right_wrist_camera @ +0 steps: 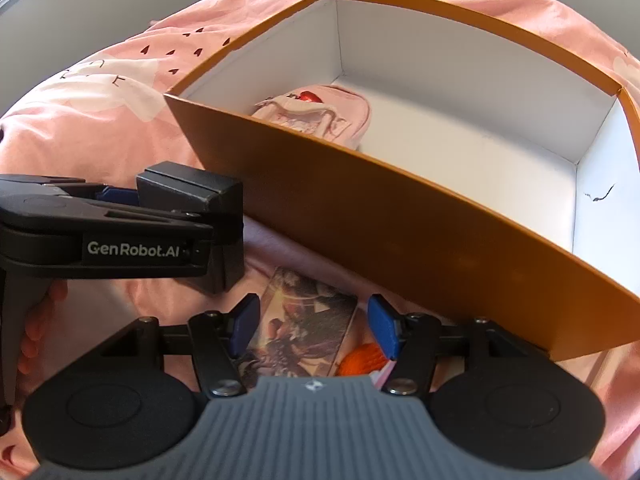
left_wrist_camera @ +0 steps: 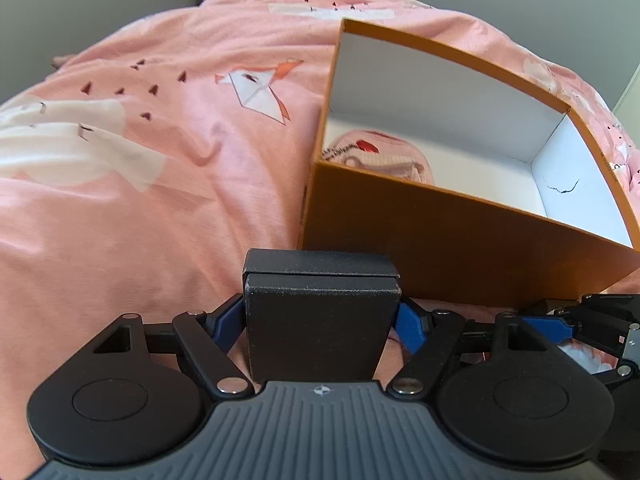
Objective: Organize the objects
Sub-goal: 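Grasp the black case with the left tool while the right tool grasps the brown card box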
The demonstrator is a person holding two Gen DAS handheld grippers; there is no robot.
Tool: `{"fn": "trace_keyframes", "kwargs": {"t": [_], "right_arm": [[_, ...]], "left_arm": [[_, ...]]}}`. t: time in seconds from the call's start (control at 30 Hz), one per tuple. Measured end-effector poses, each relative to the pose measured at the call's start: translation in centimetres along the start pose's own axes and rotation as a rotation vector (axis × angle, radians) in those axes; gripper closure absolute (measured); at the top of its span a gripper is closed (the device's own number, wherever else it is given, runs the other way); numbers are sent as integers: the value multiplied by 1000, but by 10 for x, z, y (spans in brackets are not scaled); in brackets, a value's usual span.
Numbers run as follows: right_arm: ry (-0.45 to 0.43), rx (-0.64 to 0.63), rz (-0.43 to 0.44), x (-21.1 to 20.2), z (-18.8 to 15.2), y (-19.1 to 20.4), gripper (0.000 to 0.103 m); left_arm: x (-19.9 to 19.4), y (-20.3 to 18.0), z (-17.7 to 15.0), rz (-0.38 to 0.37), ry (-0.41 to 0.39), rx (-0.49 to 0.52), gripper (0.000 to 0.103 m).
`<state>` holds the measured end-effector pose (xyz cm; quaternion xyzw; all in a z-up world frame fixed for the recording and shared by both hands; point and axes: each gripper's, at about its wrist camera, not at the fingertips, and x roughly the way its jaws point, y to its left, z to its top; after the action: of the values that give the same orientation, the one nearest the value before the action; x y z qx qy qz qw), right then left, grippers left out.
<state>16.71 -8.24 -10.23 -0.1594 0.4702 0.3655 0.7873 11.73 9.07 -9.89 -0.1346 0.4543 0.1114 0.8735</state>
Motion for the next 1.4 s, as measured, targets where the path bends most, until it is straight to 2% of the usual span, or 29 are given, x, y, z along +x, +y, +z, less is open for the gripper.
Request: {"fn": "trace_keyframes", "kwargs": {"t": [0.13, 0.23, 0.33, 0.5, 0.77, 0.87, 1.1, 1.4], "right_arm": [[29, 10, 48, -3, 3, 4, 41], [76, -22, 6, 5, 5, 14, 41], [126, -56, -61, 16, 6, 20, 33], [172, -37, -85, 28, 13, 19, 24], [242, -32, -92, 52, 24, 15, 22], [235, -33, -77, 50, 24, 17, 33], [169, -10, -34, 26, 21, 14, 36], [4, -40, 37, -41, 19, 23, 38]], "left_arm": [[-16, 7, 1, 7, -13, -2, 15], [-25, 8, 2, 11, -35, 5, 15], [-26, 8, 2, 6, -42, 7, 15], [-30, 11, 0, -13, -50, 1, 15], [-38, 16, 0, -40, -85, -9, 15], [-41, 16, -1, -46, -94, -10, 15], [-50, 16, -1, -56, -123, -13, 15], [-75, 8, 7, -86, -198, -6, 15]]}}
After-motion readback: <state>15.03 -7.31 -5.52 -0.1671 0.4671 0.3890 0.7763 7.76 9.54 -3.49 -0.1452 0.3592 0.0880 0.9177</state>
